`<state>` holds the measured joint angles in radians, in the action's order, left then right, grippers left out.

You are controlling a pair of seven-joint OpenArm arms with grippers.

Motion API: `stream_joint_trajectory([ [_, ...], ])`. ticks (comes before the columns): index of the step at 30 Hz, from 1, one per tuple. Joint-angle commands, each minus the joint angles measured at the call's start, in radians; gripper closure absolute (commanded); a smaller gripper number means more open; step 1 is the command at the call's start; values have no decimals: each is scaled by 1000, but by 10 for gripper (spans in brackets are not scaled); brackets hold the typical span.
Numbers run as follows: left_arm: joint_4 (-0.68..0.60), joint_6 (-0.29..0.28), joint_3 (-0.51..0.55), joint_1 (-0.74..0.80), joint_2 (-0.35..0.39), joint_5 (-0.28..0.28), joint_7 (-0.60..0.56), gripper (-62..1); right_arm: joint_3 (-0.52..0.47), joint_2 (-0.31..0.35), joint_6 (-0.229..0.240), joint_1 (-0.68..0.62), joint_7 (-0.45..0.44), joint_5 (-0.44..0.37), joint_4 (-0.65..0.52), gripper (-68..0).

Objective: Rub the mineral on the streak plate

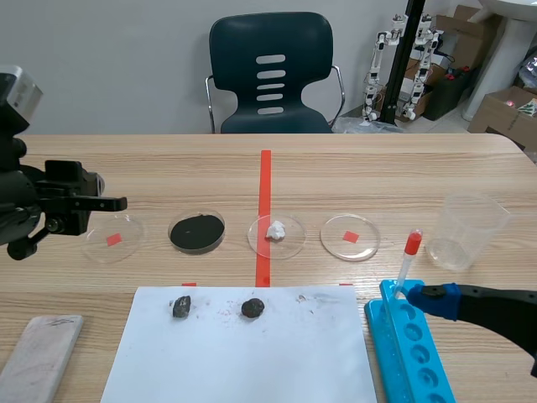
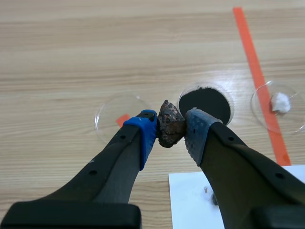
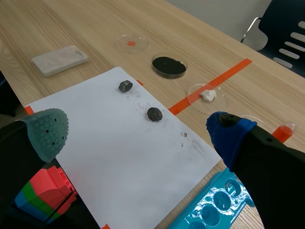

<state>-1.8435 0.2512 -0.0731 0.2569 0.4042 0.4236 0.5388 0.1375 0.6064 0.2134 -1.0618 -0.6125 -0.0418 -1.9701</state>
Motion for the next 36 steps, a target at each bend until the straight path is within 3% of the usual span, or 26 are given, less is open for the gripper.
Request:
stream_joint_trajectory([
  [1, -21, 0, 9, 43, 4, -2, -60, -113, -9, -3, -4, 1, -15, -11, -23, -606],
  [5, -97, -18, 12, 162, 4, -35, -219, -113, -9, -3, -4, 1, -15, -11, -23, -606],
  [12, -204, -122, 12, 383, 4, -152, -476, -113, -9, -3, -4, 1, -15, -11, -23, -606],
  [18, -267, -208, 12, 533, 4, -212, -615, -113, -9, -3, -4, 1, -15, -11, -23, -606],
  [21, -273, -248, 12, 582, 4, -238, -645, -113, -9, -3, -4, 1, -15, -11, -23, -606],
  [28, -273, -255, 11, 664, 4, -302, -648, -113, -9, -3, -4, 1, -15, -11, -23, -606],
  [36, -262, -256, 11, 674, 4, -301, -624, -113, -9, -3, -4, 1, -15, -11, -23, -606],
])
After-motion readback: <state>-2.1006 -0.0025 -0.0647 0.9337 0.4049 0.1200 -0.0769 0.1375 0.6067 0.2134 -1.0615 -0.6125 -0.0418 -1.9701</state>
